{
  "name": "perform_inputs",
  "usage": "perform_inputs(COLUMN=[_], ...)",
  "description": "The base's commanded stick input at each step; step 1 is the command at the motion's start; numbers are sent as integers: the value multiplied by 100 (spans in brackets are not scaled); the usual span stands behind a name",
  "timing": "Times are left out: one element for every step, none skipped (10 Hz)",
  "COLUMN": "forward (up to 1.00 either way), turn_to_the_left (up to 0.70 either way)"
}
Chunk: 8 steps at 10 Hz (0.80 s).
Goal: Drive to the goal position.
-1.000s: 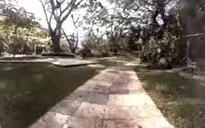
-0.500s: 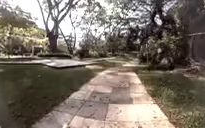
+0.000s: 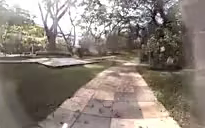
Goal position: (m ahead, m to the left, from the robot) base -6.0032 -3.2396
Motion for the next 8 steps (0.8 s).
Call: perform_inputs(forward=[70,70,70,70,70,70,70,70], turn_to_the_left=[0,0,-6,-17,-27,-27,-27,-27])
